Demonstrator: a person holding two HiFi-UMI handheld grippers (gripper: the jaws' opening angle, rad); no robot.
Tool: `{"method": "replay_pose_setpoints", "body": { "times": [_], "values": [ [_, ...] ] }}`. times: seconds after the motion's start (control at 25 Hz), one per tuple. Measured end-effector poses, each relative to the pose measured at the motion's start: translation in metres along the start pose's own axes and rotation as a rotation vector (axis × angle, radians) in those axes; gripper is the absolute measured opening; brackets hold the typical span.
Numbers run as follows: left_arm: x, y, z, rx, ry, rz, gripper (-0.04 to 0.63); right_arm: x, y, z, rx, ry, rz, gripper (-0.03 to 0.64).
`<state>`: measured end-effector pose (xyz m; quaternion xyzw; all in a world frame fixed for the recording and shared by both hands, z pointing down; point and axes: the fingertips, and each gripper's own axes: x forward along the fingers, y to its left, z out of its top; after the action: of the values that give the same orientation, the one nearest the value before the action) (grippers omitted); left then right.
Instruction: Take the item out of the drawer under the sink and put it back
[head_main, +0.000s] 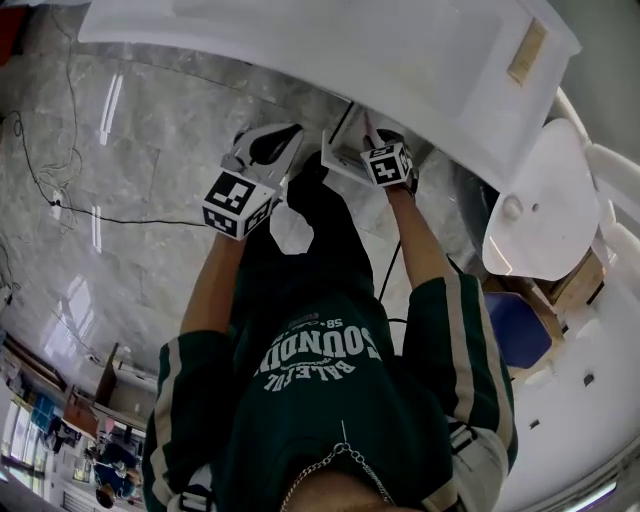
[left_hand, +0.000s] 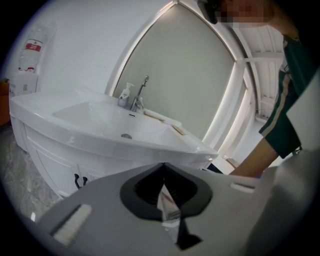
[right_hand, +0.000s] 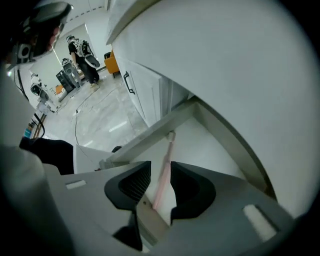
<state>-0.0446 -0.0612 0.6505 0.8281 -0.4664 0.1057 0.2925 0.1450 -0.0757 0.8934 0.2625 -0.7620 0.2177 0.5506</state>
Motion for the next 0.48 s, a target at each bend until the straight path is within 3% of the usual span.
{"method": "replay_pose_setpoints", "body": {
  "times": [0.48],
  "values": [
    [-0.018, 0.013, -0.032, -0.041, -0.022, 0.056, 0.051, 0.056, -0.012, -0.018, -0.106, 0.123, -0.045, 0.098]
  ]
}}
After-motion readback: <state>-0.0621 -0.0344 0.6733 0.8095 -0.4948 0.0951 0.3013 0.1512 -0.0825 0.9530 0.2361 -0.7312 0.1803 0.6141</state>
